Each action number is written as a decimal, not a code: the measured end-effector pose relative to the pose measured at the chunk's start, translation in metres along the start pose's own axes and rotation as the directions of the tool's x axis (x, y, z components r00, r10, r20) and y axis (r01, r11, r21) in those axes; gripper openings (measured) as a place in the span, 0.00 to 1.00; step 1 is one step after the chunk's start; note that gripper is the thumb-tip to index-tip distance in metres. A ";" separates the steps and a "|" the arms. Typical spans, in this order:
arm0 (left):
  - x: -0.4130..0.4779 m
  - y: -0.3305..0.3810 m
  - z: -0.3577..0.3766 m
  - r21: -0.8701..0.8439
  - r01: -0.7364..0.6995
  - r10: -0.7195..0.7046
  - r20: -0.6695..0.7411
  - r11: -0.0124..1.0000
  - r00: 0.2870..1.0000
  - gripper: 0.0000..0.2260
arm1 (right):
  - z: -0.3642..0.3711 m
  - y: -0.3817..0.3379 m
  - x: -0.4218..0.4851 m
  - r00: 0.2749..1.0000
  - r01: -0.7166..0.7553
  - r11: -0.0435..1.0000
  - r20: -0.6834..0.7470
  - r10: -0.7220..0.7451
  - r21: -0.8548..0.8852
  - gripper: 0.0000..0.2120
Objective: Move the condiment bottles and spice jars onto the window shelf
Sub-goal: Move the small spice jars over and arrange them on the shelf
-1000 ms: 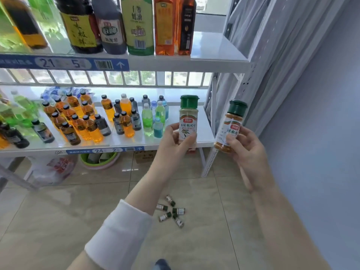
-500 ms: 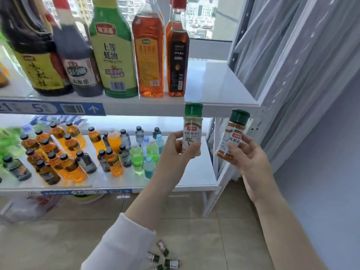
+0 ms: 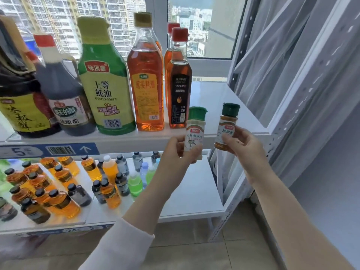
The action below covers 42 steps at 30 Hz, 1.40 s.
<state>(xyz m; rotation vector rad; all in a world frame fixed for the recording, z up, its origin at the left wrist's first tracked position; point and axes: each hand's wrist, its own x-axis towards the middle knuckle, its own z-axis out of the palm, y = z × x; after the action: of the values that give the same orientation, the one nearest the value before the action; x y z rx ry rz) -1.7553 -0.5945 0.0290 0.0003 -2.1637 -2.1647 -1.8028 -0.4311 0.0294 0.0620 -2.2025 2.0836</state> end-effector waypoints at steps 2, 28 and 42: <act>0.012 -0.002 0.002 -0.017 0.007 -0.007 0.025 1.000 1.000 0.08 | -0.002 0.000 0.021 1.000 0.004 1.000 -0.006 -0.004 -0.014 0.14; 0.174 -0.012 0.064 -0.165 0.110 -0.137 -0.166 0.980 0.977 0.09 | 0.079 0.034 0.318 0.932 0.175 0.942 0.356 -0.066 -0.285 0.23; 0.182 -0.022 0.063 -0.085 0.089 -0.103 -0.179 0.992 0.978 0.08 | 0.089 0.044 0.346 0.920 0.255 0.911 0.370 -0.127 -0.324 0.22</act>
<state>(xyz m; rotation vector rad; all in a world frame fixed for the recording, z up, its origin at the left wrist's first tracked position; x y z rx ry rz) -1.9413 -0.5416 0.0174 0.2935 -2.0183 -2.1985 -2.1556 -0.5012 0.0176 0.6293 -2.6184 1.6223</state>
